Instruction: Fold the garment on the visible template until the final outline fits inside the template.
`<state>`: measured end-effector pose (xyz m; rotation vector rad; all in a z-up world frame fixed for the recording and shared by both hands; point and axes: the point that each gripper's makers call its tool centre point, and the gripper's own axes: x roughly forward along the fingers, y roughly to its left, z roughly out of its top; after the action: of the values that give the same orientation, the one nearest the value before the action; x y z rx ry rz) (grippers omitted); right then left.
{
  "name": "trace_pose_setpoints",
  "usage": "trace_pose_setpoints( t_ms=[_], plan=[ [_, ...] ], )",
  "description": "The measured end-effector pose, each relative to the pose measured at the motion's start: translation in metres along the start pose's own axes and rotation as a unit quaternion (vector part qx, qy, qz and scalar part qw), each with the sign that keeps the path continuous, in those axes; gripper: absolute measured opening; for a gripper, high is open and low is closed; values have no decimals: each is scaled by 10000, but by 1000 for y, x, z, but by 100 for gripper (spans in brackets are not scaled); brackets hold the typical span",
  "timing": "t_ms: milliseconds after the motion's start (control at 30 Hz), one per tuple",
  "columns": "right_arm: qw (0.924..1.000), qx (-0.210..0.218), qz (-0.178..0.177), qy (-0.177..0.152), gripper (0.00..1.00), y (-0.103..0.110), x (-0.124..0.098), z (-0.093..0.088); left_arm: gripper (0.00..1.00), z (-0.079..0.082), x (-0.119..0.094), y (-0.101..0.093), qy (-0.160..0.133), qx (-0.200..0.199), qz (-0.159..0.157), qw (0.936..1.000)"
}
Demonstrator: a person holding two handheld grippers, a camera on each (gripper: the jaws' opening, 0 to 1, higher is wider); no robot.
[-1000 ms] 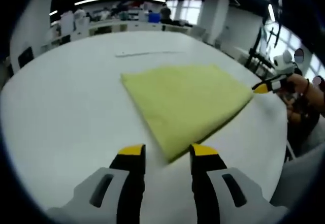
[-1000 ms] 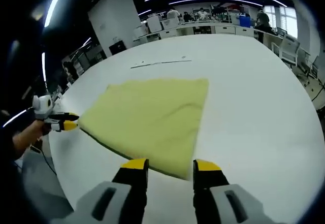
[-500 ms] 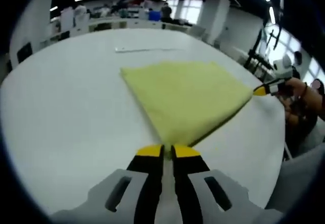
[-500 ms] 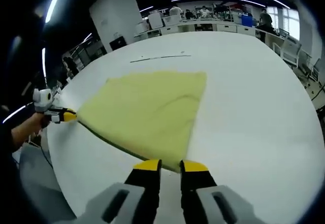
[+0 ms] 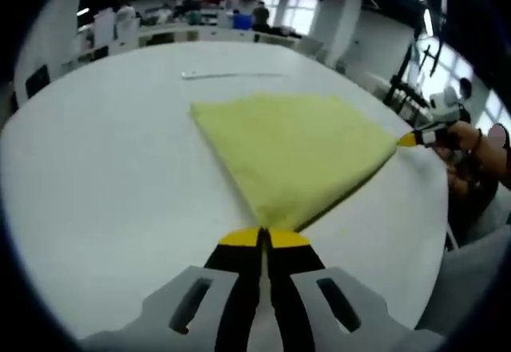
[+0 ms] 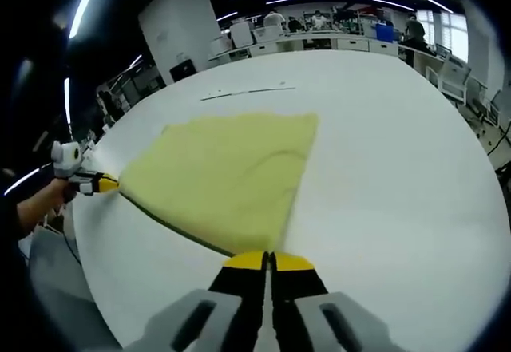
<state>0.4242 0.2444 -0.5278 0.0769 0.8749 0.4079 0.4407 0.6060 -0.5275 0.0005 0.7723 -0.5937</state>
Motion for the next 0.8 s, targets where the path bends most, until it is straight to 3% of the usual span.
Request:
trace_pose_setpoints(
  t_ms=[433, 800],
  plan=[
    [10000, -72, 20, 20, 0, 1, -5, -3, 0, 0, -6, 0, 18, -46, -7, 10000],
    [9998, -158, 70, 103, 0, 9, -11, -11, 0, -9, -15, -7, 166, 291, 28, 9994]
  ],
)
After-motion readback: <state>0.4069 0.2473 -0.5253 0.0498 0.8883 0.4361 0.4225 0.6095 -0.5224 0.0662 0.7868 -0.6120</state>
